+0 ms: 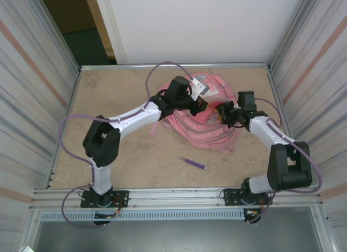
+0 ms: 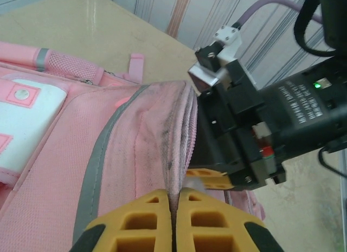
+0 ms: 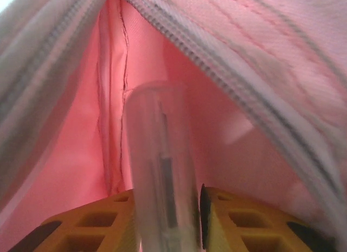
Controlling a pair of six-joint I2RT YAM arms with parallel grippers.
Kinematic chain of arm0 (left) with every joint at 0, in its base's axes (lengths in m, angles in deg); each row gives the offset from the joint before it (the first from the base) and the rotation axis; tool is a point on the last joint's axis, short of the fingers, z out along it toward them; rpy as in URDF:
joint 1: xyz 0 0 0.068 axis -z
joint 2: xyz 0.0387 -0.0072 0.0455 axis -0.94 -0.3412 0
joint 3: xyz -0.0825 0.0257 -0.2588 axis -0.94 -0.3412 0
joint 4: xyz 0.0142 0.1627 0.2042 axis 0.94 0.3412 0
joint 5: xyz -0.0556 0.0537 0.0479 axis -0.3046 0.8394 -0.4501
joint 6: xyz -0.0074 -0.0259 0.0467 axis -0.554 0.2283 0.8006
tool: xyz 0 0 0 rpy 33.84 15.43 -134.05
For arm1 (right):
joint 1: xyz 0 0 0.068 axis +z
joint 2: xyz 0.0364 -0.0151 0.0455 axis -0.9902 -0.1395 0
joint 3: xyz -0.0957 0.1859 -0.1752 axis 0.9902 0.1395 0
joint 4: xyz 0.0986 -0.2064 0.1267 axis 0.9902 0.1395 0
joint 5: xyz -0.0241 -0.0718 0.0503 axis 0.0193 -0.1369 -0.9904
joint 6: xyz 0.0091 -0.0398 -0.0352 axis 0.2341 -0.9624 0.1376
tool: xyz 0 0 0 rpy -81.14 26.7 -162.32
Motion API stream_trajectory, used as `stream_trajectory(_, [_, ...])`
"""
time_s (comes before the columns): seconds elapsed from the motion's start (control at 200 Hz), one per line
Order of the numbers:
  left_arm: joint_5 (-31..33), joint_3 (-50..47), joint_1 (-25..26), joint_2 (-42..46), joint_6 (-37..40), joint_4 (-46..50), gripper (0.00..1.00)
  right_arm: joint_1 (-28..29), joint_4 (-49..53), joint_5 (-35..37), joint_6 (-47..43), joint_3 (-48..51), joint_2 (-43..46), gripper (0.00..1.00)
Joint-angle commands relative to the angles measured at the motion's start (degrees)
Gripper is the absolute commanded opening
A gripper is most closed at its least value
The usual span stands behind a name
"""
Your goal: Pack the student bag
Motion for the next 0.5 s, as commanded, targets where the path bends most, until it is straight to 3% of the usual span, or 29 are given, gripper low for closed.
stream_trajectory(0.0, [-5.7, 1.42, 0.6, 2.94, -2.35, -8.24, 0.0, 0.92, -4.65, 2.19, 3.75, -4.48, -2.18, 0.32])
stream_trajectory(0.17, [-6.07, 0.39, 0.51, 3.33, -1.02, -8.69, 0.0, 1.05, -2.28, 2.0, 3.75, -6.49, -3.21, 0.42])
stream_trajectory(0.236, [-6.29, 0.2, 0.48, 3.38, -0.65, -8.76, 0.0, 1.1, -2.19, 2.11, 3.44, -6.1, -2.72, 0.4])
stream_trajectory(0.326, [-6.8, -0.12, 0.35, 3.49, -0.73, -9.34, 0.0, 1.13, -2.25, 2.68, 3.43, -4.83, -1.93, 0.27])
stream_trajectory(0.496, [-7.35, -0.58, 0.34, 3.52, -1.08, -9.8, 0.0, 2.57, -5.32, -0.45, 8.1, -2.91, -2.06, 0.3])
